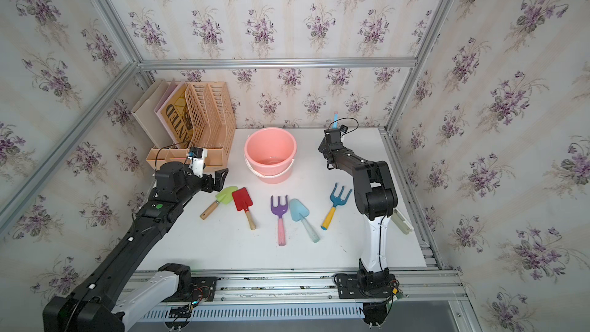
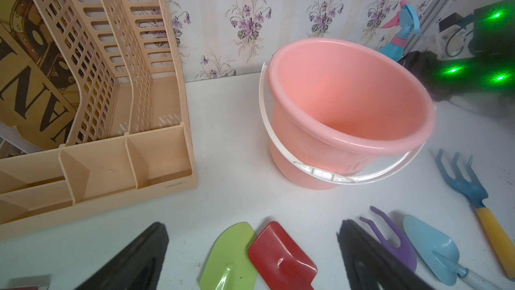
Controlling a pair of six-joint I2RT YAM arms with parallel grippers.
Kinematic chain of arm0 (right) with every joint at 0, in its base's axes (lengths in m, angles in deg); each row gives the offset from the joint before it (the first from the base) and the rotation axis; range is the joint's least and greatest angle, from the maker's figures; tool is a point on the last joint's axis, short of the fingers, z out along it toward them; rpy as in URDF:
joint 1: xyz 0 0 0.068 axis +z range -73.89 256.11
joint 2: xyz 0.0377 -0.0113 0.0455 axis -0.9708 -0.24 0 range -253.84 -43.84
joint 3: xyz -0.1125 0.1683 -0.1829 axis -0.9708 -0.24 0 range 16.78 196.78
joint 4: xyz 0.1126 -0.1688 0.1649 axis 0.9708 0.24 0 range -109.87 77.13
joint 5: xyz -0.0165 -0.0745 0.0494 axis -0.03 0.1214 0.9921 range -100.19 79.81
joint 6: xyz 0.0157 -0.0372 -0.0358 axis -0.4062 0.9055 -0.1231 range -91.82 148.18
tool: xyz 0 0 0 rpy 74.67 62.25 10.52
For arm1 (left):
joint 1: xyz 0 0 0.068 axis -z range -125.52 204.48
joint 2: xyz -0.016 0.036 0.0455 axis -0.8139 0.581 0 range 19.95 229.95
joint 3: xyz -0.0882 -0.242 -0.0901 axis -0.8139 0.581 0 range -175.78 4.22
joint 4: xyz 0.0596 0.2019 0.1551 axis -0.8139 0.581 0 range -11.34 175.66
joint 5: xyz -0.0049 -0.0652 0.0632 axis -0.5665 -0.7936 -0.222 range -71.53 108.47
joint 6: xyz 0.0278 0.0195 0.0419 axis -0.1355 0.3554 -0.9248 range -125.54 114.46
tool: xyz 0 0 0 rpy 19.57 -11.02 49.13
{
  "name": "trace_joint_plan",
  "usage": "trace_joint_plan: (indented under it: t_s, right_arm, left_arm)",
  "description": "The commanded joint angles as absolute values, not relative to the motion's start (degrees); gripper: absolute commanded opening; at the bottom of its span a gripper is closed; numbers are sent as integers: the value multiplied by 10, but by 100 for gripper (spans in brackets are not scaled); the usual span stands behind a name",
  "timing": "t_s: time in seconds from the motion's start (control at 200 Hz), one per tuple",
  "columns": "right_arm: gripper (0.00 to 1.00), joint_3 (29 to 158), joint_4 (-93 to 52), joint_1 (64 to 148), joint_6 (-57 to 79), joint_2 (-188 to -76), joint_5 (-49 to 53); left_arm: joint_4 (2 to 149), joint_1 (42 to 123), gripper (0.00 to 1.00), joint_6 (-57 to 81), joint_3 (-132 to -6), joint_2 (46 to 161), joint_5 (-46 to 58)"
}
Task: Organize the gardening tools
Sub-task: Adjust the gardening tool at the center of the board, then pick up the gardening tool from the center of the board.
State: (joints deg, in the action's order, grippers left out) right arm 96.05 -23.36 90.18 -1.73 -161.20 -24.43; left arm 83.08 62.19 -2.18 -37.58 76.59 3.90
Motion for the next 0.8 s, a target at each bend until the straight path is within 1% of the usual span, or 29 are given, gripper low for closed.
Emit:
trace_joint_plan:
  t_s: [0.0, 0.22, 0.365, 0.545, 0.719, 0.794]
  right_arm:
    - [76, 939, -214, 913, 4, -1577, -237]
    - [87, 879, -147, 928, 14, -1489, -222]
    - [93, 841, -107, 932, 18, -1434, -181]
    - [97, 816, -42, 945, 24, -1396, -142]
    - [100, 795, 32, 944, -28, -1358, -130]
    - [100, 784, 55, 944, -52, -1333, -120]
  left_arm:
    - [832, 623, 99, -25, -382, 770, 45]
    - [888, 623, 99, -15, -401, 775, 40]
    - [931, 624, 99, -11, -406, 772, 47]
    - [973, 625, 99, 2, -411, 769, 39]
    - [998, 627, 99, 7, -417, 771, 40]
    - [1002, 627, 99, 7, -419, 777, 13]
